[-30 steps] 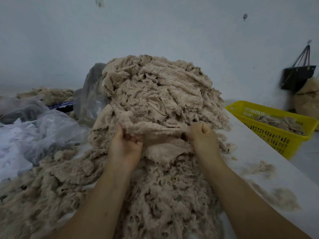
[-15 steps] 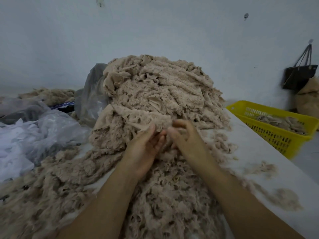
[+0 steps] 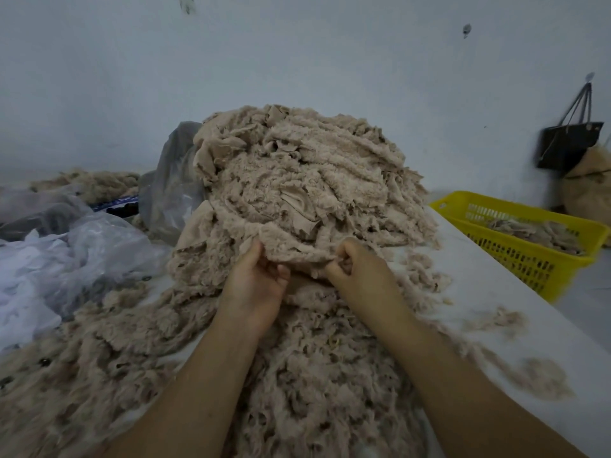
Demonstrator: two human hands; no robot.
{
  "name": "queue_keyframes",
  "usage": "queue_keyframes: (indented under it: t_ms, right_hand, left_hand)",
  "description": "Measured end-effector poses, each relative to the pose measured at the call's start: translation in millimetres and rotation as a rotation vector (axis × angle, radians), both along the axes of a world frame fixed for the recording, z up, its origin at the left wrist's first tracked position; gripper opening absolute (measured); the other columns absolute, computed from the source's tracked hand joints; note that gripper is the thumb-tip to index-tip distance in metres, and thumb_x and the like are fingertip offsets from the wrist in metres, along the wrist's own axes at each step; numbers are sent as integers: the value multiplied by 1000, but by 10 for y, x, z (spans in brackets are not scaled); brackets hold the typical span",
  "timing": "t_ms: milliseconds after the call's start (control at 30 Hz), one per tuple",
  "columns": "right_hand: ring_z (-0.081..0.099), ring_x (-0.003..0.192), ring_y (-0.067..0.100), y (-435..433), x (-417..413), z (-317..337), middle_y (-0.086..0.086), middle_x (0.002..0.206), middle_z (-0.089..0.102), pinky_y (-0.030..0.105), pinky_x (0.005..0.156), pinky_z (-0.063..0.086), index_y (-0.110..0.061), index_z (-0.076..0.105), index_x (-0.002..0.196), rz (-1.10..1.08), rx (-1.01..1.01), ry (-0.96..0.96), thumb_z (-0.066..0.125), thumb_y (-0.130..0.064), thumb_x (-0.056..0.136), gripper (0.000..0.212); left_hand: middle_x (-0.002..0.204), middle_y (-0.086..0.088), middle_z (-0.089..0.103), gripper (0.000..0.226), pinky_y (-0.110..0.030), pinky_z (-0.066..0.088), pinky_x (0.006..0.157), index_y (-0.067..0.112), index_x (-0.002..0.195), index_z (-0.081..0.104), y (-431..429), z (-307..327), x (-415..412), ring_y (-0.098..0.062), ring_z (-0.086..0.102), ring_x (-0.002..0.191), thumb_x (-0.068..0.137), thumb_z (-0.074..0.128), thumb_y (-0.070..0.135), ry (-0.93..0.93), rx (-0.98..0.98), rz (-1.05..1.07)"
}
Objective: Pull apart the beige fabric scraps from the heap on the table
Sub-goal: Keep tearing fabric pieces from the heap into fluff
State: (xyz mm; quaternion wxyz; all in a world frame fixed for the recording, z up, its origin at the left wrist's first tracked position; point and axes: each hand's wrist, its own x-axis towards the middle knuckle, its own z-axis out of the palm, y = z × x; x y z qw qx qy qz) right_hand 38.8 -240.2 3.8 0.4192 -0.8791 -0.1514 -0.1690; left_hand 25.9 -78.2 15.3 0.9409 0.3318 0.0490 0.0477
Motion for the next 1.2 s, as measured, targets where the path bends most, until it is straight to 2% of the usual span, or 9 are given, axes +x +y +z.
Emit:
queue_keyframes:
  t_ms: [133, 267, 400, 500, 633, 733, 867, 1033, 1200]
  right_hand:
    - [31, 60, 10, 14, -34, 8, -4, 77, 36, 32, 59, 27, -19, 35, 71, 5, 51, -86, 54, -22, 90, 27]
    - [39, 69, 4, 4, -31, 35, -12, 87, 37, 20, 60, 33, -18, 38, 75, -6, 166, -196, 55, -26, 96, 28]
    - [48, 73, 6, 101, -74, 19, -15, 89, 44, 27, 61, 44, -31, 46, 87, 142, -39, -207, 53, -38, 93, 12]
    - [47, 75, 5, 165, -88, -59, -21, 102, 33, 19, 56, 40, -31, 49, 102, 217, -204, -234, 55, -37, 94, 13]
    - [50, 87, 3, 172, -65, -33, -19, 117, 29, 24, 66, 50, -36, 44, 119, 124, -45, -141, 59, -41, 91, 32]
    - [50, 90, 1, 116, -53, -31, -19, 125, 37, 25, 72, 48, -38, 39, 134, 139, -48, -8, 58, -40, 91, 47]
    - [55, 74, 15, 77, -50, -43, -2, 83, 58, 38, 67, 49, -18, 59, 98, 96, -101, 24, 58, -34, 92, 18]
    - [47, 58, 9, -71, 13, -40, -5, 72, 53, 29, 50, 34, -30, 50, 79, -72, -42, 94, 54, -23, 97, 20]
    - [50, 62, 12, -135, 85, -77, 2, 90, 60, 26, 50, 32, -8, 54, 128, -129, 45, 252, 40, -13, 102, 30]
  left_hand:
    - [92, 2, 66, 21, -19, 48, 57, 16, 107, 64, 49, -1, 29, -9, 57, 75, 101, 49, 29, -12, -32, -1]
    - [106, -4, 71, 59, -25, 56, 70, 18, 118, 69, -51, -34, -2, -14, 67, 87, 86, 52, 64, -83, 348, -105]
    - [102, -8, 76, 44, -30, 56, 80, 19, 94, 80, -191, -103, -78, -18, 72, 97, 89, 57, 56, -130, 622, -207]
    - [103, -16, 75, 33, -35, 58, 78, 10, 92, 80, -148, -97, -54, -26, 73, 99, 92, 64, 38, 8, 530, -110]
    - [119, -16, 71, 37, -39, 55, 96, 4, 117, 71, -107, -36, -55, -26, 68, 112, 101, 52, 32, 23, 428, -125]
    - [113, -9, 74, 36, -30, 59, 79, 13, 103, 80, -151, -5, -96, -20, 72, 102, 101, 50, 34, 28, 376, -150]
    - [93, -2, 76, 44, -25, 56, 72, 16, 84, 82, -122, -3, -72, -12, 74, 83, 103, 45, 30, -37, 243, -114]
    - [76, 2, 72, 36, -28, 49, 78, 15, 87, 73, 25, -9, 17, -8, 71, 69, 104, 42, 24, -39, -4, -23]
    - [59, 7, 55, 36, -19, 47, 55, 16, 83, 63, 106, 5, 40, -6, 53, 47, 107, 37, 23, 3, -186, -6]
